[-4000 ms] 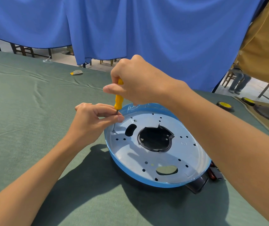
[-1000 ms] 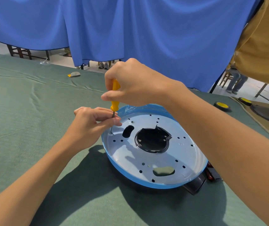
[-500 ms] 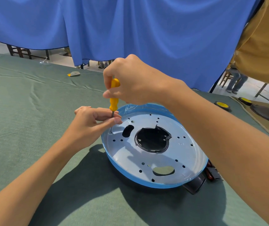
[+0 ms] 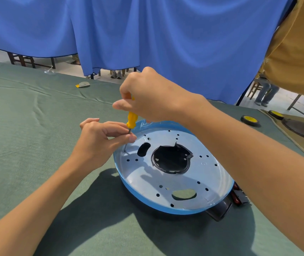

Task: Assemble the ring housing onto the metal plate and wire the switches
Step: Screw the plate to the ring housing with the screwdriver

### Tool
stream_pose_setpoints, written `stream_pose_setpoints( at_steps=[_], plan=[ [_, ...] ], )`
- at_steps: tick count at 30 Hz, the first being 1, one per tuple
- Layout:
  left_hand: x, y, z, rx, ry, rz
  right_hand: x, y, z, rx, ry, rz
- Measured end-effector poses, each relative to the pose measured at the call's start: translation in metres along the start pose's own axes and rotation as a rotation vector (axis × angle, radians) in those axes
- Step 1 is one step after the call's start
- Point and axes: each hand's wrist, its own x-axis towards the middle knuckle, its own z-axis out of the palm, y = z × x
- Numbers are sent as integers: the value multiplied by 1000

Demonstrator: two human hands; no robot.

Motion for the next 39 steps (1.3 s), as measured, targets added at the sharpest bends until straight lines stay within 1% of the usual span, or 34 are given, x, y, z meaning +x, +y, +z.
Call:
stream_pose_setpoints(
  at_steps=[3, 6, 8, 10, 12, 14, 16, 18, 20, 23, 26, 28, 31, 32, 33, 35, 36, 37, 39],
  plan=[
    [2, -3, -3, 17, -88, 4, -1, 1, -3, 41, -69, -39],
    [1, -2, -4, -9, -124, 9, -2, 3, -6, 67, -104, -32],
    [-1, -1, -2, -10, -81, 22, -1, 1, -5, 104, -100, -11],
    [-2, 0, -1, 7, -13, 38, 3, -2, -1, 48, -95, -2],
    [0, -1, -1, 14, -8, 43, 4, -3, 3, 3, -67, 11],
    [1, 0, -2, -3, -72, 37, 3, -3, 2, 20, -61, 4],
    [1, 0, -3, -32, -123, 45, 1, -2, -3, 32, -93, -37],
    [1, 0, -3, -74, -146, 21, 0, -1, -6, 19, -117, -60],
    [0, 2, -2, -71, -119, 28, 1, -1, -4, 0, -110, -39],
    [0, 1, 0, -37, -8, 69, 3, -2, 2, 17, -82, 22],
    [2, -1, -1, -76, -43, 58, 2, 0, 3, 24, -66, -27],
    [2, -1, -2, -132, -118, 11, 2, 0, 1, 26, -100, -74],
    [3, -2, -9, -280, -230, -52, 2, -2, -2, 53, -131, -46],
    [5, -3, -11, -347, -219, -71, 2, -2, -2, 68, -135, -31],
    [6, -6, -13, -406, -158, -103, 2, -3, -1, 86, -143, -23],
    [9, -14, -12, -478, 22, -231, 3, -6, 0, 105, -166, -30],
    [10, -16, -9, -508, 76, -313, 3, -8, 1, 108, -177, -32],
    [10, -19, -4, -543, 89, -391, 4, -10, 3, 103, -188, -30],
    [7, -20, 8, -602, 42, -482, 4, -13, 5, 84, -193, -15]
  ],
)
